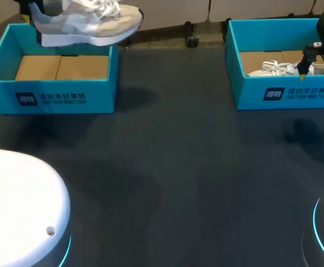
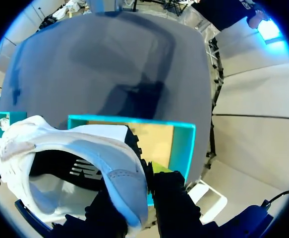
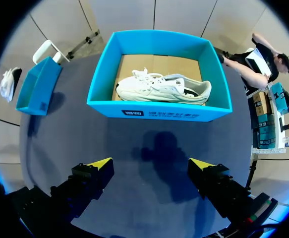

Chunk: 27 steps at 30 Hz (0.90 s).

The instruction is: Take the shoe out of the shoebox, open the shoe tongue, remove and reinsert the insole, then place the shoe into the shoebox

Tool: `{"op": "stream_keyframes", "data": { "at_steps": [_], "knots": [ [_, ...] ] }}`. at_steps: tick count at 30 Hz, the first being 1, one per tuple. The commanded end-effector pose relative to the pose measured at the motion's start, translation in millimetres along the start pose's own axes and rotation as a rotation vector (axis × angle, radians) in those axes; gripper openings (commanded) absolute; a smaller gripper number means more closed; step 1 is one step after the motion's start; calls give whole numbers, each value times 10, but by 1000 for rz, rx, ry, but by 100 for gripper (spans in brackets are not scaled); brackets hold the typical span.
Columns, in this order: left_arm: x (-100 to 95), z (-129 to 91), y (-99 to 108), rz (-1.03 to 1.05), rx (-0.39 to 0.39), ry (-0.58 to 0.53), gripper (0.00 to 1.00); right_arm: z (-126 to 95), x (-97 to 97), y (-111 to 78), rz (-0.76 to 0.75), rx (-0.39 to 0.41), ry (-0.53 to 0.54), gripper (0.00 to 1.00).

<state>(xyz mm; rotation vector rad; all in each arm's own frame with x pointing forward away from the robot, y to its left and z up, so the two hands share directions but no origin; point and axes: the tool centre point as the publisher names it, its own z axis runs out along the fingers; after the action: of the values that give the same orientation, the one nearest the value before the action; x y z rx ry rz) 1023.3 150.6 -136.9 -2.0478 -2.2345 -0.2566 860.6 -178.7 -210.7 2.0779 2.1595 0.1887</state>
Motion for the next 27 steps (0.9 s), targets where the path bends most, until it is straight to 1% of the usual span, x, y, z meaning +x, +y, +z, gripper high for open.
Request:
{"op": "stream_keyframes", "data": {
  "at_steps": [1, 6, 13, 18, 19, 27],
  "knots": [
    [-141, -17, -323, 11, -69, 20, 0, 4, -2, -7, 0, -2, 1, 100],
    [-338, 4, -617, 15, -74, 26, 0, 4, -2, -7, 0, -2, 1, 100],
    [-678, 36, -1116, -1, -86, 39, 0, 4, -2, -7, 0, -2, 1, 100],
    [-891, 49, -1388, 5, -68, 28, 0, 4, -2, -7, 0, -2, 1, 100],
    [-967, 51, -1470, 10, -67, 29, 0, 4, -2, -7, 0, -2, 1, 100],
    [-1384, 52, -1892, 61, -83, 36, 0, 4, -2, -7, 0, -2, 1, 100]
  ]
}}
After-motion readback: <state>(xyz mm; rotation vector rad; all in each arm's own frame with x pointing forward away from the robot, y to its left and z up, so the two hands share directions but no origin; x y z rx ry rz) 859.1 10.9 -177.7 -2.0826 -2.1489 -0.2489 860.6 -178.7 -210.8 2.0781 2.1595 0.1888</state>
